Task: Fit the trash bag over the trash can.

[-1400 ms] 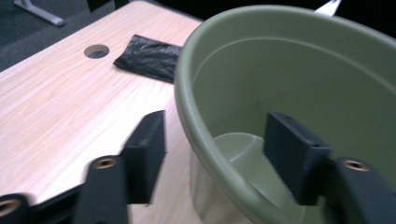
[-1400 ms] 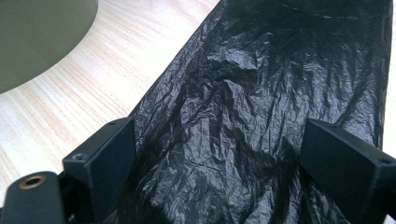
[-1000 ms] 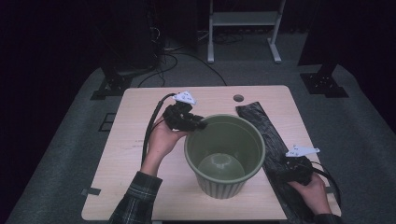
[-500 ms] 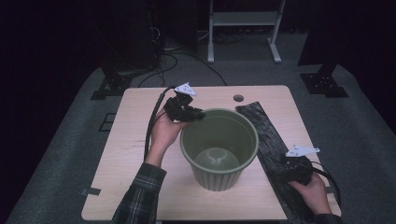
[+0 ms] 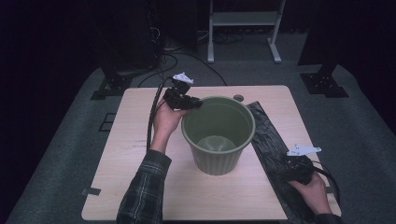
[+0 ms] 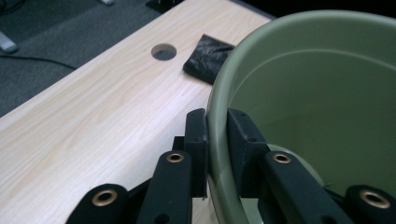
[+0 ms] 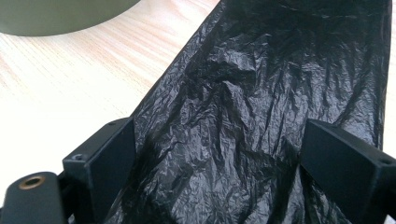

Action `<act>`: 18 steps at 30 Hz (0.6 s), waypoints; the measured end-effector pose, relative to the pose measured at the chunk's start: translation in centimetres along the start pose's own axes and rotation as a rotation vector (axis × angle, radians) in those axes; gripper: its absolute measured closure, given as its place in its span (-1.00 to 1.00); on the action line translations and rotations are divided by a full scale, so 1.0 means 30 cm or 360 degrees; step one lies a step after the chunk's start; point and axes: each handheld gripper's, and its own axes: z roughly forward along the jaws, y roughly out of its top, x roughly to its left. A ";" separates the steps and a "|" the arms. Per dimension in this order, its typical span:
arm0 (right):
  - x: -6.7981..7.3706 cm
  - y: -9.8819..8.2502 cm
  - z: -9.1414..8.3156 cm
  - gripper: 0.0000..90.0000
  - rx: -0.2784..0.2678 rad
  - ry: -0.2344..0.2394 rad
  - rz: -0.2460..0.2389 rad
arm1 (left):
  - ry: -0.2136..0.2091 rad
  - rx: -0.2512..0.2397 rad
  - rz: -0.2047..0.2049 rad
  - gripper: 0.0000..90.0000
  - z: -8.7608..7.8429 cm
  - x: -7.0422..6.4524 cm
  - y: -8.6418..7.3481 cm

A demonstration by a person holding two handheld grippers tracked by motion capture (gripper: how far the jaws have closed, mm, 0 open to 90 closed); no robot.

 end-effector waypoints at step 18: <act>-0.026 0.065 -0.019 -0.79 -0.0076 -0.0148 0.0025 | 0.0102 -0.0228 0.0068 -0.90 -0.309 -0.078 -0.133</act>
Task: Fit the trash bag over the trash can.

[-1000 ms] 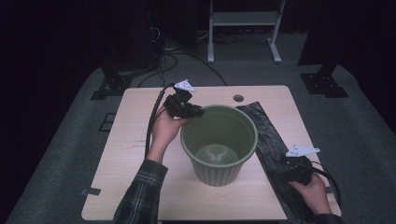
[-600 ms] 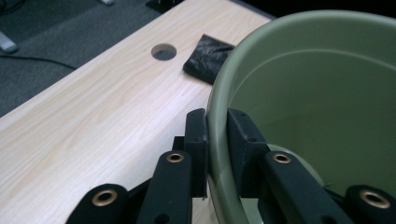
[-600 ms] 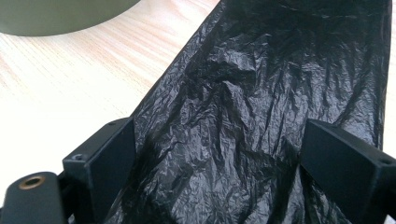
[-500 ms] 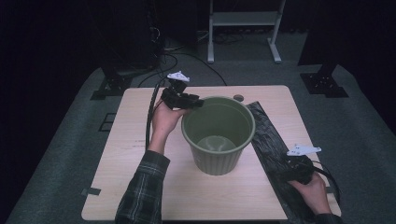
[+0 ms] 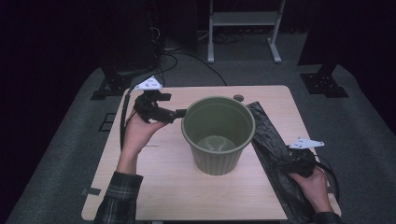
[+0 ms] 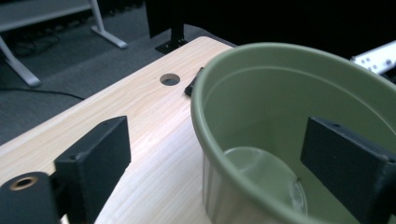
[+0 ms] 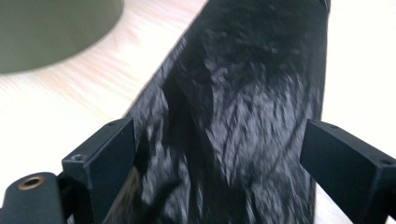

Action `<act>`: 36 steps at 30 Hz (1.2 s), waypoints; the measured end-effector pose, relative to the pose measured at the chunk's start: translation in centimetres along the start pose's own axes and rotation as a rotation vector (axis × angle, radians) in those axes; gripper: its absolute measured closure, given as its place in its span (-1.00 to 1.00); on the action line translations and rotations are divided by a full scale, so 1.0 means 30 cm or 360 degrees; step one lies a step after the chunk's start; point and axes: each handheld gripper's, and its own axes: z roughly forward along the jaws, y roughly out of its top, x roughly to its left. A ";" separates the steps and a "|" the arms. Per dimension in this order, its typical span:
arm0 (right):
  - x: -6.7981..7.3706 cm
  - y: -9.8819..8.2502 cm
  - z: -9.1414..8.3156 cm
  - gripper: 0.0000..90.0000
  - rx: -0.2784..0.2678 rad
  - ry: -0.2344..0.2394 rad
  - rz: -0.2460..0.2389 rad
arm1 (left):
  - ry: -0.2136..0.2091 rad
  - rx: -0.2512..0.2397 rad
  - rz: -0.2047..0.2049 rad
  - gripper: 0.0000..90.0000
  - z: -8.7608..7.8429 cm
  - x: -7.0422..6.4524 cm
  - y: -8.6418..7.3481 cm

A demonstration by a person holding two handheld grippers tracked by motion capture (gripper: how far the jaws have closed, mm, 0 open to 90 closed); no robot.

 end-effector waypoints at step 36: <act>0.008 0.023 0.087 0.42 0.0067 0.0030 0.0039 | 0.0129 0.0206 0.0061 -0.97 -0.004 -0.062 -0.624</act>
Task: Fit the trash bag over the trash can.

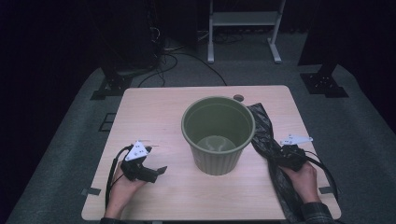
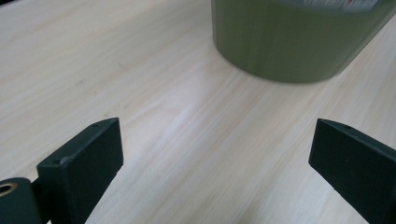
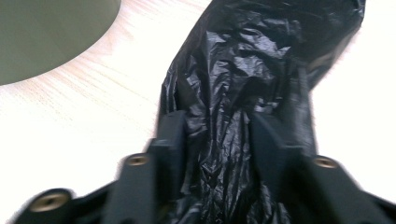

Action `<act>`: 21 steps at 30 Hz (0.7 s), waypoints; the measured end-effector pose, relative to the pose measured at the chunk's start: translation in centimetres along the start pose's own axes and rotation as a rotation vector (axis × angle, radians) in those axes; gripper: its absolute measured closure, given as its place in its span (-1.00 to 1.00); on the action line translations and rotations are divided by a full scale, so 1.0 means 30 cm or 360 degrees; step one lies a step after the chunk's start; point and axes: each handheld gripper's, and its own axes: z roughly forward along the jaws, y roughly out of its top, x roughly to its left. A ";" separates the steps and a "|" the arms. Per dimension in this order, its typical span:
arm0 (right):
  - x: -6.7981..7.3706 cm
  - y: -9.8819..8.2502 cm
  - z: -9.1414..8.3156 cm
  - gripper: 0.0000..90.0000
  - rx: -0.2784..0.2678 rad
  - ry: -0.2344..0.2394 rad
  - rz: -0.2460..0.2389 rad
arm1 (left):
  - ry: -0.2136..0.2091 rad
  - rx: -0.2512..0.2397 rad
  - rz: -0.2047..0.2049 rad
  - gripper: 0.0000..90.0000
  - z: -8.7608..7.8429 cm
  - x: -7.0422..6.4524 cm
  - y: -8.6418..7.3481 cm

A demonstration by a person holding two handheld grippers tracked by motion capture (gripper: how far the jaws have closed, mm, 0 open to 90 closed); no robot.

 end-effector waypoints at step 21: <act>-0.042 0.013 -0.096 1.00 -0.0175 0.0180 0.0043 | 0.0014 0.0215 0.0045 -0.94 0.096 0.006 -0.085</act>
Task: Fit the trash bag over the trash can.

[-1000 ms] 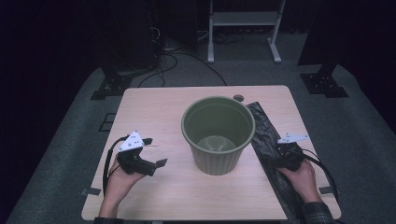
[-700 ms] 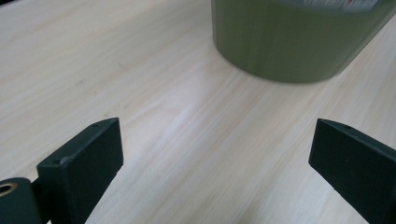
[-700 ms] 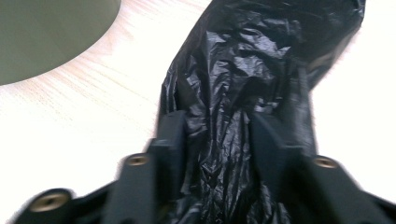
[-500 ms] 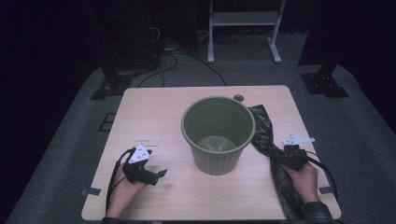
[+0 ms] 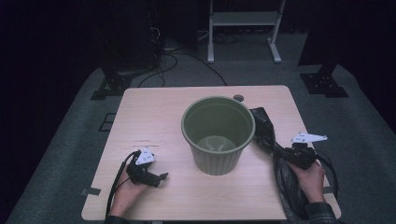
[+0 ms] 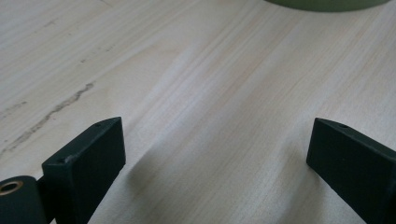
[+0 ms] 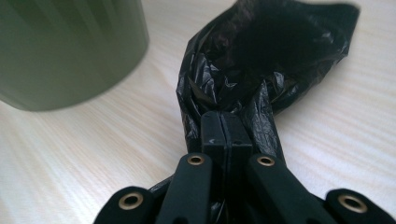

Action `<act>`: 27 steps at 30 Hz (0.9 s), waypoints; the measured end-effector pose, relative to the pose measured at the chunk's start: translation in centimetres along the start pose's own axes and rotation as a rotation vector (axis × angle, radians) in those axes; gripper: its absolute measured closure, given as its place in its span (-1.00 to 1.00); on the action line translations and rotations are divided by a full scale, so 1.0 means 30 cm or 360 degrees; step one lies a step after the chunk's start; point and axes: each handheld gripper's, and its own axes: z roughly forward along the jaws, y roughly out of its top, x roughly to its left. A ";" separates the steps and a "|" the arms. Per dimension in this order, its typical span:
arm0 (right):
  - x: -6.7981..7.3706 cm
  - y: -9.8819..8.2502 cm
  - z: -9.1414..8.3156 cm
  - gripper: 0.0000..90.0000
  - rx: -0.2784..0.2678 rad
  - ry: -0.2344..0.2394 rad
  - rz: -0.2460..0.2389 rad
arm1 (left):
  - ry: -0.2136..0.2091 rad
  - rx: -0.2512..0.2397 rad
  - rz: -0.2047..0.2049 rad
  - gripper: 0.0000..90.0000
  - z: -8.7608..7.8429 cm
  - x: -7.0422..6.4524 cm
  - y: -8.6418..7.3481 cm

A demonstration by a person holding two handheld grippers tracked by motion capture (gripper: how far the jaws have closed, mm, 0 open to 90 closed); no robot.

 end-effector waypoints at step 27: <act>0.013 0.123 -0.178 1.00 -0.0448 0.0302 -0.0058 | -0.0055 0.0030 -0.0079 -1.00 0.015 0.014 0.001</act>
